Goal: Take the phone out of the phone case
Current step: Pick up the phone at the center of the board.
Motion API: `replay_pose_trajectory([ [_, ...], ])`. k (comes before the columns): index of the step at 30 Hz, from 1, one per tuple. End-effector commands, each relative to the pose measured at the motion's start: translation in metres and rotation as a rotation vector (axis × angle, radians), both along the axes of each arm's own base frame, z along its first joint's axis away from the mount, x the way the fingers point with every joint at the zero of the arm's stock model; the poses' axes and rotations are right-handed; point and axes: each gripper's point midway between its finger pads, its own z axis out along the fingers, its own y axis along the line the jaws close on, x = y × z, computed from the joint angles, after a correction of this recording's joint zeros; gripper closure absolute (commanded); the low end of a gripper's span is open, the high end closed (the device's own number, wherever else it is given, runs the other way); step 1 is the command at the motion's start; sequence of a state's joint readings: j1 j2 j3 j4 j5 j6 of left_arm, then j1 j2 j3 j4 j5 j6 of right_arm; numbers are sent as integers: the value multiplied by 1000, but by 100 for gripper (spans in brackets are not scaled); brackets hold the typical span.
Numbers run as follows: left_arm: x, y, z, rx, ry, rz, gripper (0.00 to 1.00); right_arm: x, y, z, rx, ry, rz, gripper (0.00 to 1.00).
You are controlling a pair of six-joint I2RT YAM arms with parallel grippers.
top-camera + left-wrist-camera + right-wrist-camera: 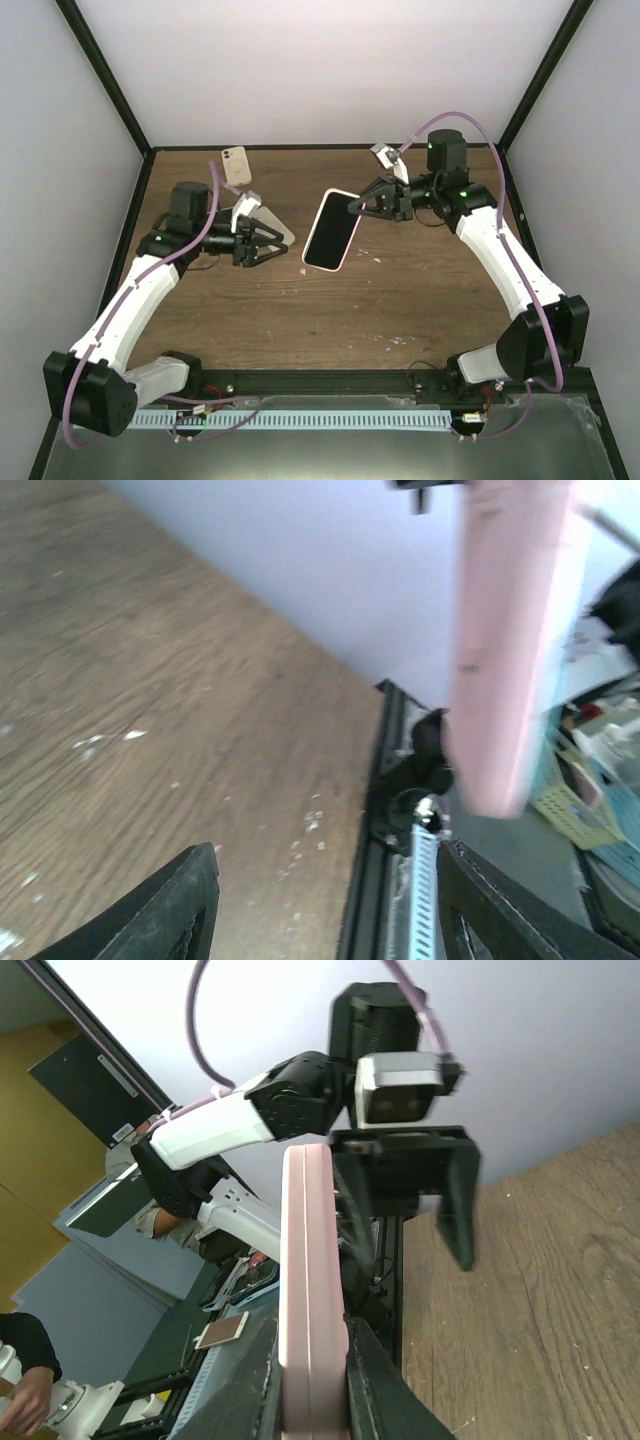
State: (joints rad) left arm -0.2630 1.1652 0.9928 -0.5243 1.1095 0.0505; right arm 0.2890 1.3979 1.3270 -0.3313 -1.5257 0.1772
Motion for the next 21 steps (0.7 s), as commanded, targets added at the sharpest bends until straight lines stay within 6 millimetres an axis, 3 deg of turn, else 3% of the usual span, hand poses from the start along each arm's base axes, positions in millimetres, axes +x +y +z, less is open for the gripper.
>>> replay_pose_trajectory([
  [1,-32,-2,30,-121,-8,-136,38,-2,-3,13,24,-15,39,99],
  [21,-37,-30,18,-62,-1,-180,42,2,3,5,11,10,33,99],
])
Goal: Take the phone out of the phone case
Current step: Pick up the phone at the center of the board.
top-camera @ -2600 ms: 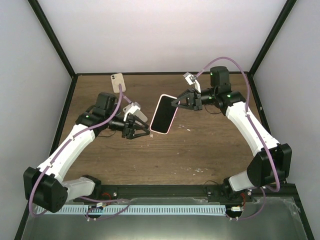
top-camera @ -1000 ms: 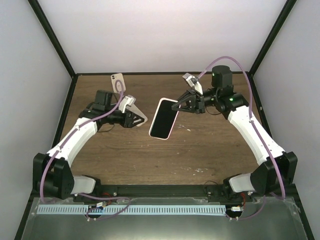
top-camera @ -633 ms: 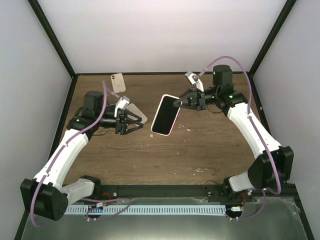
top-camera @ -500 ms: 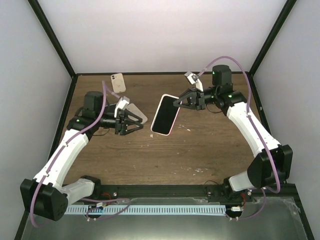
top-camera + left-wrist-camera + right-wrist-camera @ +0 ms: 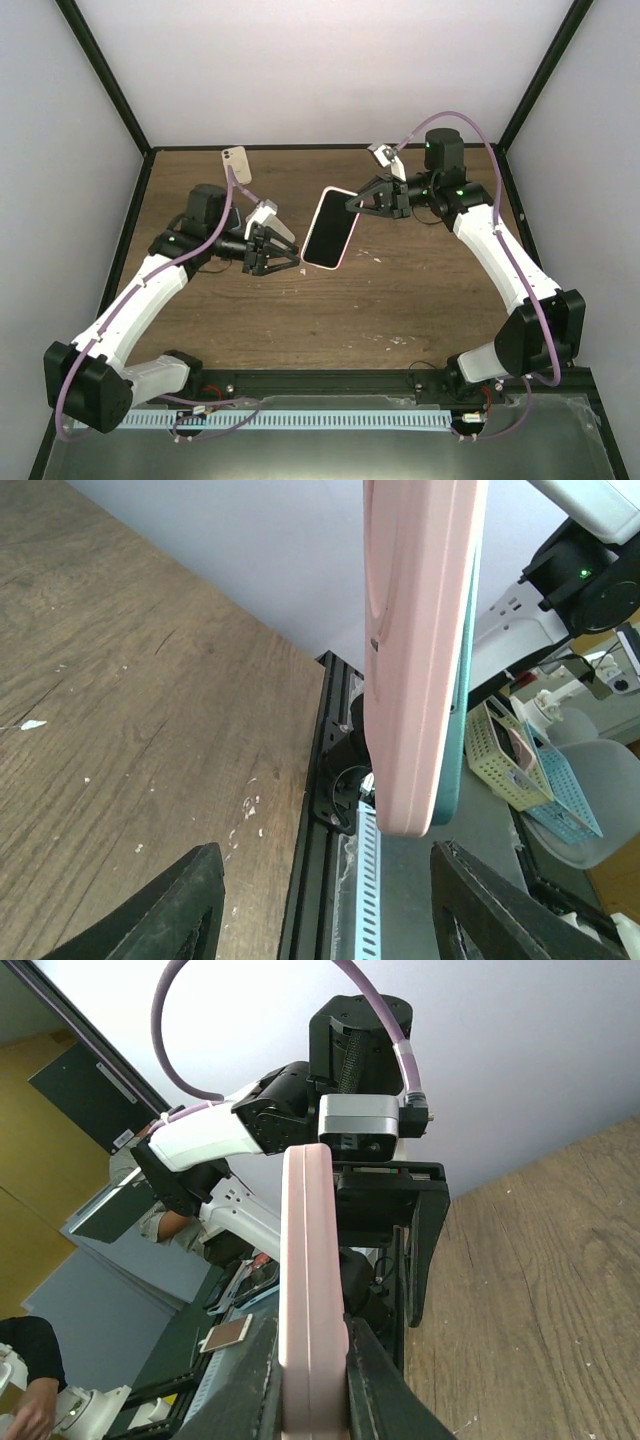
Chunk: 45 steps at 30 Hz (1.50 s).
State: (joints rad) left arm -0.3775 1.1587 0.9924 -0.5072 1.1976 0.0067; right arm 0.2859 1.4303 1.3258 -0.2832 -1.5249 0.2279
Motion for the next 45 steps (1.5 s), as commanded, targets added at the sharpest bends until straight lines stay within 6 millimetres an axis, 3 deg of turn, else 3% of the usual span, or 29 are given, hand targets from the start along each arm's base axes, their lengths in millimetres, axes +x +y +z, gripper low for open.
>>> replay_pose_trajectory([
  [1,2,-4,5,-4,-42,-7,42,-9,1,11,20,-24,39,99],
  [13,25,-5,-8,58,-28,84,51,-27,5,14,38,-29,116,99],
  [24,34,-6,-7,56,-2,107,54,-40,13,8,38,-25,157,99],
  [38,48,-6,2,35,-49,133,61,-58,26,-16,19,53,245,99],
  [45,62,-5,-4,67,-83,186,64,-68,29,-15,13,79,305,99],
])
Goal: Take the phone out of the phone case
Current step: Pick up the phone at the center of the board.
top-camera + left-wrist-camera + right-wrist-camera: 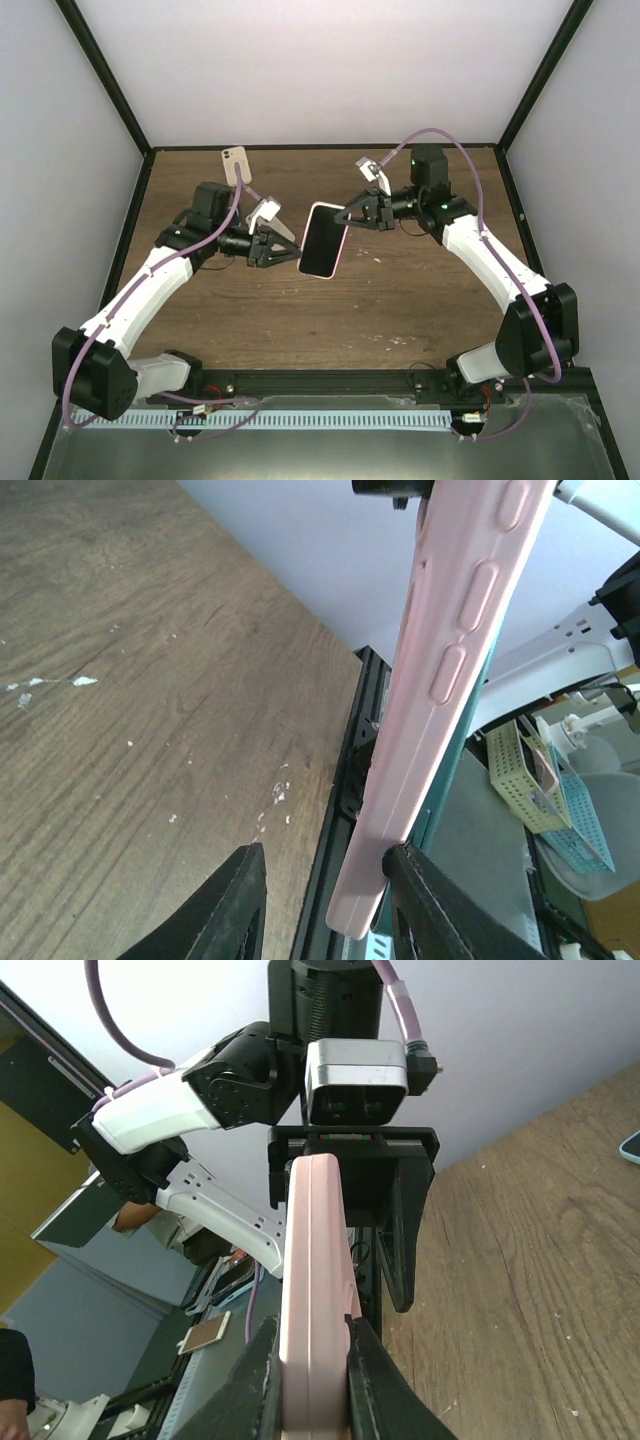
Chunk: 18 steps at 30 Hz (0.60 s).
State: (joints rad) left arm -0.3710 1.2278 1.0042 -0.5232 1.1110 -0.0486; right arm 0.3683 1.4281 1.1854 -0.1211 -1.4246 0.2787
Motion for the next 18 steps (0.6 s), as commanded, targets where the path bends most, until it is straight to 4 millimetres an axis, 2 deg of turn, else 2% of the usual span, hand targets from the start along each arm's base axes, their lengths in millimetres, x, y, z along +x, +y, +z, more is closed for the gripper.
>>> replay_pose_trajectory([
  [1,41,-3,16,12,-191,105,64,-64,4,26,53,71,313,99],
  [6,43,0,-2,52,-185,123,65,-62,5,42,57,47,312,99],
  [10,29,1,-12,46,-170,80,64,-52,5,60,68,-4,264,99],
  [14,11,0,-10,3,-152,18,61,-36,2,72,73,-46,199,99],
  [18,7,0,-4,-20,-150,8,59,-30,2,76,74,-59,172,99],
])
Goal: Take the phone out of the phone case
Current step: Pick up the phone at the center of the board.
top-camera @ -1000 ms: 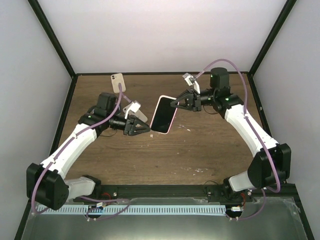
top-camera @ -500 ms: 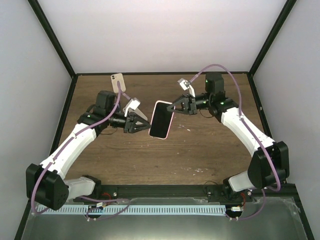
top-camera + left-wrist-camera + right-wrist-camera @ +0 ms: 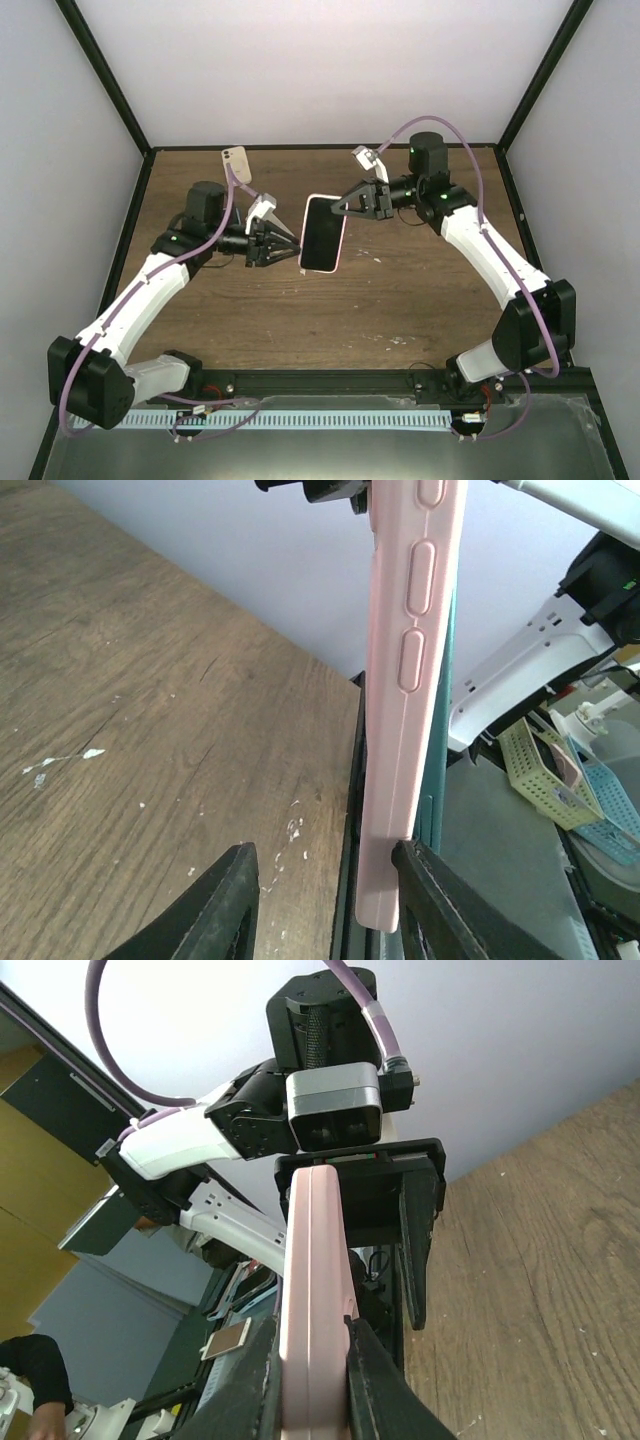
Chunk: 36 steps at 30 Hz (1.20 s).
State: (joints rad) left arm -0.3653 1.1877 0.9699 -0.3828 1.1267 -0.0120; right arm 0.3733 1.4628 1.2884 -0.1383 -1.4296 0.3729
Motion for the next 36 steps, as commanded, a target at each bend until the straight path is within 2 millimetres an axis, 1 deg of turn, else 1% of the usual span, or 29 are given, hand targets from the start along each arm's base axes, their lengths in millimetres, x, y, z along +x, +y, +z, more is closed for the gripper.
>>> replay_pose_trajectory([
  [1,3,0,-18,34,20,23,59,-37,-2,54,80,-108,159,99],
  [4,-1,1,-14,23,22,9,55,-28,-3,60,81,-126,124,99],
  [6,-8,1,-10,-3,30,-20,50,-17,-4,62,76,-139,74,99],
  [9,-14,3,5,-65,50,-66,42,-2,-2,53,57,-144,12,99],
  [11,-10,7,13,-89,60,-66,41,4,0,43,38,-135,-14,99],
  [13,-3,11,22,-112,72,-47,40,6,0,32,31,-123,-16,99],
  [16,10,14,34,-116,35,4,38,3,2,23,24,-117,-14,99],
  [19,19,10,43,-117,18,19,37,-5,6,19,22,-124,4,99],
  [22,21,0,49,-122,17,-5,39,-8,10,12,11,-112,13,99],
  [25,18,-11,53,-123,17,-34,43,-10,13,7,2,-105,13,99],
  [27,16,-17,53,-121,20,-49,47,-12,15,4,-2,-103,19,99],
  [29,16,-19,52,-119,29,-56,55,-13,17,1,-6,-99,19,99],
  [30,16,-20,51,-118,34,-57,61,-13,17,0,-9,-97,18,99],
  [32,16,-20,49,-119,43,-57,70,-13,17,0,-10,-95,17,99],
  [36,16,-21,50,-125,47,-61,83,-13,17,0,-12,-92,15,99],
])
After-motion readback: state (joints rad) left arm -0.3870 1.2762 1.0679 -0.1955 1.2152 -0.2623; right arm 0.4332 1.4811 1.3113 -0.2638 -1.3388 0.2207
